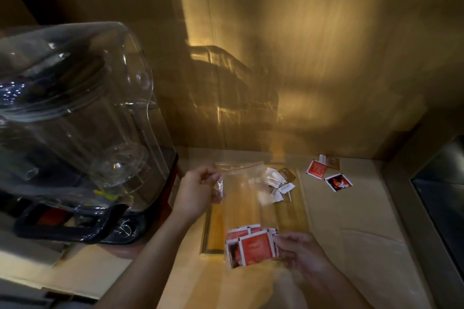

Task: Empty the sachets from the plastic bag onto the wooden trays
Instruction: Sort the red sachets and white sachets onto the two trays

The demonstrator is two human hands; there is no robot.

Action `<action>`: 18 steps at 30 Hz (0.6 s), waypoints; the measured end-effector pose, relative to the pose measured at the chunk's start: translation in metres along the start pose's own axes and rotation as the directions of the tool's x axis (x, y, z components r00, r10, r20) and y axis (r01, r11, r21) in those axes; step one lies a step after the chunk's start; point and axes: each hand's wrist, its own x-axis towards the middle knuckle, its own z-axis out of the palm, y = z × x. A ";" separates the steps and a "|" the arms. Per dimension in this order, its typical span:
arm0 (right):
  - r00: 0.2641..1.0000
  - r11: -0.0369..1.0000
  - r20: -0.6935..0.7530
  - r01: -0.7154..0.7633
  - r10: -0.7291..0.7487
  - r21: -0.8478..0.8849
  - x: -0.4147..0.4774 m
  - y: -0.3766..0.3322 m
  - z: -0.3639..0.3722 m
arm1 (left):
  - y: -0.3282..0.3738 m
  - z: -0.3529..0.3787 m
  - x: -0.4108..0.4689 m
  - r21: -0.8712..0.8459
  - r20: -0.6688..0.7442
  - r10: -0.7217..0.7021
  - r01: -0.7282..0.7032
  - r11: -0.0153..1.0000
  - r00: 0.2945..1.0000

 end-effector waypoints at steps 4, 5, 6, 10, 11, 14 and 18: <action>0.986 0.995 -0.158 -0.058 0.045 -0.078 0.009 0.008 0.010 | -0.048 0.012 0.024 -0.015 -0.018 -0.165 0.164 0.986 0.986; 0.981 0.994 -0.186 -0.067 0.051 -0.084 0.012 0.011 0.012 | -0.059 0.015 0.029 -0.032 -0.010 -0.202 0.201 0.979 0.979; 0.977 0.994 -0.206 -0.076 0.057 -0.084 0.015 0.013 0.015 | -0.068 0.018 0.034 -0.055 -0.003 -0.239 0.238 0.970 0.971; 0.959 0.985 -0.258 -0.142 0.114 -0.094 0.027 0.018 0.024 | -0.097 0.025 0.049 -0.149 0.006 -0.338 0.335 0.931 0.941; 0.954 0.982 -0.273 -0.159 0.126 -0.103 0.030 0.019 0.025 | -0.101 0.025 0.051 -0.173 0.008 -0.349 0.345 0.923 0.937; 0.947 0.973 -0.284 -0.195 0.154 -0.122 0.036 0.020 0.027 | -0.111 0.025 0.055 -0.186 -0.005 -0.349 0.342 0.921 0.937; 0.940 0.970 -0.291 -0.216 0.177 -0.108 0.038 0.022 0.031 | -0.119 0.022 0.056 -0.256 0.017 -0.361 0.354 0.900 0.932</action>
